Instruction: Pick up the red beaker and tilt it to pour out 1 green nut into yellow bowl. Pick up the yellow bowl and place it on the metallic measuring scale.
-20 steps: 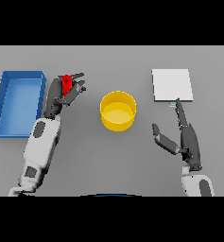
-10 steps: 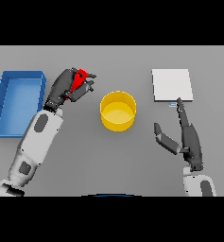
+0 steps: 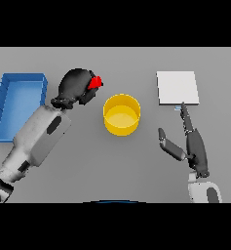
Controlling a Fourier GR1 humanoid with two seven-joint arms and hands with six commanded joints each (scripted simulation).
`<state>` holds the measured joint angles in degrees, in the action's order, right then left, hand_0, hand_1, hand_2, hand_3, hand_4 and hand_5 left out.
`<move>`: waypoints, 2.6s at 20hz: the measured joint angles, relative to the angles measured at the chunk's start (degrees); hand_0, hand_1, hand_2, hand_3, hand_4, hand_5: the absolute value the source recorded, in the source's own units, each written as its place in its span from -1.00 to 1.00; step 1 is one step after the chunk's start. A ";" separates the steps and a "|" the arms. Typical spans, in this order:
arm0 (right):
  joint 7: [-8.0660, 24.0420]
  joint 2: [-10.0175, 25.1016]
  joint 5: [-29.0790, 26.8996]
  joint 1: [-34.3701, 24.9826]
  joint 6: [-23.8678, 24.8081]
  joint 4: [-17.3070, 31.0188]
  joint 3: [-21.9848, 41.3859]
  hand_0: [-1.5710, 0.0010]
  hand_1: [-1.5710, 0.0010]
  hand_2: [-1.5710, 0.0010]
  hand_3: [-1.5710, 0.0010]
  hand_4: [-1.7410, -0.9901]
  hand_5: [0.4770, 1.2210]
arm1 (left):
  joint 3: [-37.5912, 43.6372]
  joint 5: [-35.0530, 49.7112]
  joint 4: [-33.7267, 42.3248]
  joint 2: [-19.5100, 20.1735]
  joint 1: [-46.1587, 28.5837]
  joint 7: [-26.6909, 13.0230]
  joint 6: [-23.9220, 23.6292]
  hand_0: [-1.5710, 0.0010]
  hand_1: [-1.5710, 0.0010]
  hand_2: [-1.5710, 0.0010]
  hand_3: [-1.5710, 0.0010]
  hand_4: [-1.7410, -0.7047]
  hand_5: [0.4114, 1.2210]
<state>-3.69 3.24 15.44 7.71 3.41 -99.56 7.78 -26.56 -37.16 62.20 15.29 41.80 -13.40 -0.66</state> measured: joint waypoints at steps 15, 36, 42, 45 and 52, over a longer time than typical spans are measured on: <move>-0.91 -2.34 -3.52 -0.64 0.31 1.87 -1.46 1.00 1.00 1.00 1.00 0.20 -0.54 | -22.28 -16.48 -8.12 2.94 16.43 8.14 13.94 -1.00 -1.00 -1.00 -0.88 -0.97 0.99; -1.29 -2.26 1.10 -0.14 2.93 2.14 -0.30 1.00 1.00 1.00 1.00 0.42 -0.69 | -46.11 -29.75 -17.81 -0.09 32.87 16.39 18.76 -1.00 -1.00 -1.00 -1.00 -0.99 1.00; -2.30 -2.42 1.83 0.34 3.69 2.20 -0.16 1.00 1.00 1.00 1.00 0.43 -0.69 | -45.60 -27.89 -19.31 2.25 39.74 19.45 17.65 -1.00 -1.00 -1.00 -0.90 -0.97 1.00; -1.74 -2.35 1.93 -0.84 3.86 2.17 -0.28 1.00 1.00 1.00 1.00 0.48 -0.68 | -42.32 -25.58 -23.42 4.21 44.52 19.33 14.80 -1.00 -1.00 -0.86 -0.33 -0.92 1.00; -1.71 -2.97 -1.62 -2.25 1.78 3.69 -0.89 1.00 1.00 1.00 1.00 0.44 -0.69 | -28.53 -12.74 -35.24 8.92 51.12 14.62 13.55 -1.00 -1.00 -0.97 -0.76 -0.97 1.00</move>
<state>-5.40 0.27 13.82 5.46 5.20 -95.87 6.90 -55.09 -49.90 26.96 24.21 92.93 1.22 12.89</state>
